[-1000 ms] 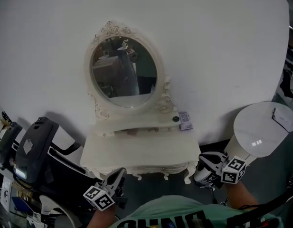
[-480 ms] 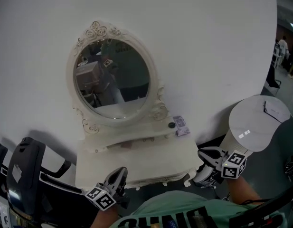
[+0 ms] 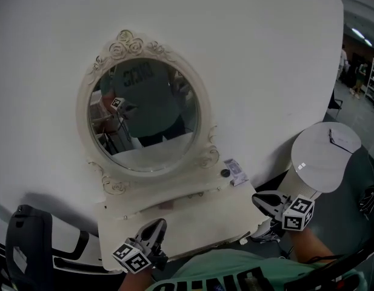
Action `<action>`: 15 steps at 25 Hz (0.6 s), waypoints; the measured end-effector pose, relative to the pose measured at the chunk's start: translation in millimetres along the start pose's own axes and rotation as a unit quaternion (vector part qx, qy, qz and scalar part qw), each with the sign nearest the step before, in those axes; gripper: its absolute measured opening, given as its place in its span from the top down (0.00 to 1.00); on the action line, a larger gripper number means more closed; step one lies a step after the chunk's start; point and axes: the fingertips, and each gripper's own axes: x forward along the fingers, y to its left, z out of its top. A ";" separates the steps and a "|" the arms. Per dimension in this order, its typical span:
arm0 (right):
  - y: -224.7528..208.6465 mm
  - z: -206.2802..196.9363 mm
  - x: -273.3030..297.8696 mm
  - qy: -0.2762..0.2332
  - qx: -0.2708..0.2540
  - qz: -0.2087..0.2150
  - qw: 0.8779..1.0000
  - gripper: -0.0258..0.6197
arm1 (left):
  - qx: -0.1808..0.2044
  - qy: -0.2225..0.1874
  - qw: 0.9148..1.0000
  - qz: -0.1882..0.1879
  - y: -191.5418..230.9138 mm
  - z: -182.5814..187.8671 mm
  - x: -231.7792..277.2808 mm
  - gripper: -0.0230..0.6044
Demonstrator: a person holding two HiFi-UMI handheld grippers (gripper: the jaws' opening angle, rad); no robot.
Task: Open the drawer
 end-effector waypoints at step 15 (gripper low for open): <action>-86.4 11.6 105.3 0.037 -0.010 0.164 0.986 0.94 | -0.002 -0.043 0.989 0.142 39.8 -4.1 48.1 0.96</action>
